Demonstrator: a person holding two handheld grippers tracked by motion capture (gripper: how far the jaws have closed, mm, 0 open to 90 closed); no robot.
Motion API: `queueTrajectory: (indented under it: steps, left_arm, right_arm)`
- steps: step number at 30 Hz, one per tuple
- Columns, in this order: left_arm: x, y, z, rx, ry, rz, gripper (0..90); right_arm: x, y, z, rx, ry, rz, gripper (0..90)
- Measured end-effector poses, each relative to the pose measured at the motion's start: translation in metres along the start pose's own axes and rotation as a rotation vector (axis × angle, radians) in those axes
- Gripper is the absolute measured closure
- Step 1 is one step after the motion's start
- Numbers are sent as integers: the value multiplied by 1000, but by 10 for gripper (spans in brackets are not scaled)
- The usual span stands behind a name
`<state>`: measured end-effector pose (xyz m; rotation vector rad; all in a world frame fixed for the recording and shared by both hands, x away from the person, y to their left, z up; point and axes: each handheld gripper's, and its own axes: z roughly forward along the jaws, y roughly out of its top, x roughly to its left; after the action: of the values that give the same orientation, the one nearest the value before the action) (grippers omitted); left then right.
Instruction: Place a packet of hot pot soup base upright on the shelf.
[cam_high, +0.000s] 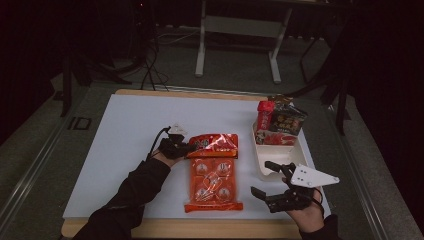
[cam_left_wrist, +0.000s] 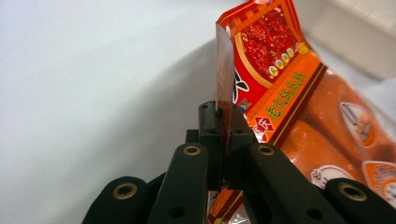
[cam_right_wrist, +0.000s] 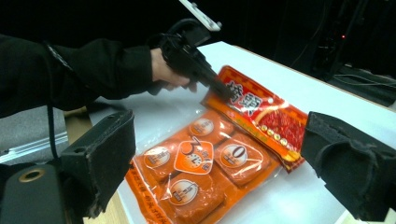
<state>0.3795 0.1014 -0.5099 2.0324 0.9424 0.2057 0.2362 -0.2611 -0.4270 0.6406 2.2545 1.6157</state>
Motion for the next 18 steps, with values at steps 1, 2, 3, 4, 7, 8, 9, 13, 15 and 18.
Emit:
queueTrajectory:
  steps: [1, 2, 3, 4, 7, 8, 9, 13, 15, 18]
  left_arm:
    - [-1, 2, -3, -10, -4, 5, 895]
    - [-4, 5, -10, -37, -15, 9, 894]
    - [-4, 5, -10, -37, -15, 9, 895]
    - [-6, 6, -14, -45, -16, 16, 895]
    - [-13, 11, -24, -68, -18, 37, 895]
    - [-18, 14, -30, -86, -23, 47, 895]
    - [-18, 14, -30, -86, -23, 47, 895]
    - [-26, 19, -40, -101, -25, 67, 895]
    - [-30, 20, -44, -109, -30, 75, 896]
    - [-35, 22, -51, -127, -35, 85, 896]
  right_arm:
    - [0, 0, 0, 0, 0, 0, 100]
    - [0, 0, 0, -5, -12, 9, 100]
    - [-1, 0, -1, -11, -10, 12, 100]
    - [-1, 0, -1, -11, -10, 12, 100]
    - [-2, 1, -2, -20, -22, 24, 99]
    - [-4, 0, -2, -21, -34, 37, 98]
    - [-4, 0, -2, -21, -34, 37, 98]
    - [-6, 0, -4, -31, -39, 43, 98]
    - [-6, 0, -3, -32, -47, 37, 98]
    - [-6, 0, -3, -39, -54, 36, 98]
